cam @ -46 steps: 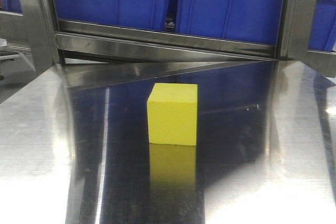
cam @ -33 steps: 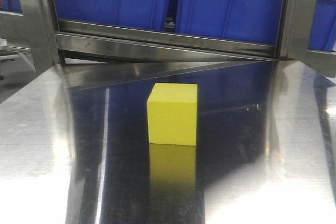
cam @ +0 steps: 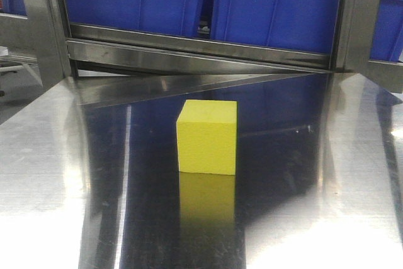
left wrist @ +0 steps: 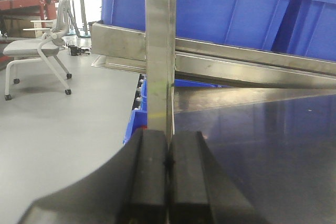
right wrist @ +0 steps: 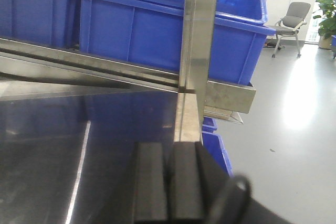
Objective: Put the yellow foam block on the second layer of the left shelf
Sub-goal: 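Move the right gripper above the yellow foam cube on the table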
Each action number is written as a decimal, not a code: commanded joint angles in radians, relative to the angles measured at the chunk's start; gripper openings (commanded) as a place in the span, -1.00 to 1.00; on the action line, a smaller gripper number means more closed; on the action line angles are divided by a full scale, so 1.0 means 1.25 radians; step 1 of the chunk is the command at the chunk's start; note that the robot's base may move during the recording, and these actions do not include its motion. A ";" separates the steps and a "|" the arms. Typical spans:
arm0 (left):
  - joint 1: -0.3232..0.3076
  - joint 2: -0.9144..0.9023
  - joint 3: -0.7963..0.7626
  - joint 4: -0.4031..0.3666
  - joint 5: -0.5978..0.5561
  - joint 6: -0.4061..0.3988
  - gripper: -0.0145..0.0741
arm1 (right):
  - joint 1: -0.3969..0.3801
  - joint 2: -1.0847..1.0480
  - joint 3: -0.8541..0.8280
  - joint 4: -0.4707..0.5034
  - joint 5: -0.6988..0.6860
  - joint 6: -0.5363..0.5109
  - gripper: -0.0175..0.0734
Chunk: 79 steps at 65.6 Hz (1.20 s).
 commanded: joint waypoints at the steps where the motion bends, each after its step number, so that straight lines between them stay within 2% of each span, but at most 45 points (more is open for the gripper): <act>1: -0.005 -0.001 0.021 -0.002 -0.070 -0.003 -0.36 | 0.000 -0.015 -0.018 0.001 -0.082 -0.003 -0.49; 11: -0.005 -0.001 0.021 -0.002 -0.065 -0.003 -0.36 | 0.000 -0.013 -0.087 0.003 -0.060 -0.003 -0.49; 20: -0.005 -0.001 0.021 -0.002 -0.065 -0.003 -0.36 | 0.000 0.027 -0.217 0.005 0.037 -0.003 -0.49; 27: -0.005 -0.001 0.021 -0.002 -0.070 -0.003 -0.36 | 0.000 0.116 -0.321 0.010 0.104 -0.003 -0.49; 36: -0.005 -0.001 0.021 -0.002 -0.065 -0.003 -0.36 | 0.004 0.260 -0.431 0.055 0.170 -0.003 -0.49; 42: -0.005 -0.001 0.021 -0.002 -0.065 -0.003 -0.36 | 0.027 0.353 -0.488 0.071 0.208 -0.002 -0.38; 53: -0.005 -0.001 0.021 -0.002 -0.070 -0.003 -0.36 | 0.139 0.522 -0.590 0.071 0.279 -0.002 0.30; 60: -0.005 -0.001 0.021 -0.002 -0.070 -0.003 -0.36 | 0.226 0.628 -0.672 0.071 0.365 -0.002 0.60; 68: -0.005 -0.001 0.021 -0.002 -0.065 -0.003 -0.36 | 0.309 0.763 -0.773 0.052 0.452 -0.002 0.74; 76: -0.005 -0.001 0.021 -0.002 -0.065 -0.003 -0.36 | 0.397 0.894 -0.876 0.052 0.521 0.006 0.74; 79: -0.005 -0.001 0.021 -0.002 -0.065 -0.003 -0.36 | 0.432 0.951 -0.932 0.052 0.556 0.044 0.74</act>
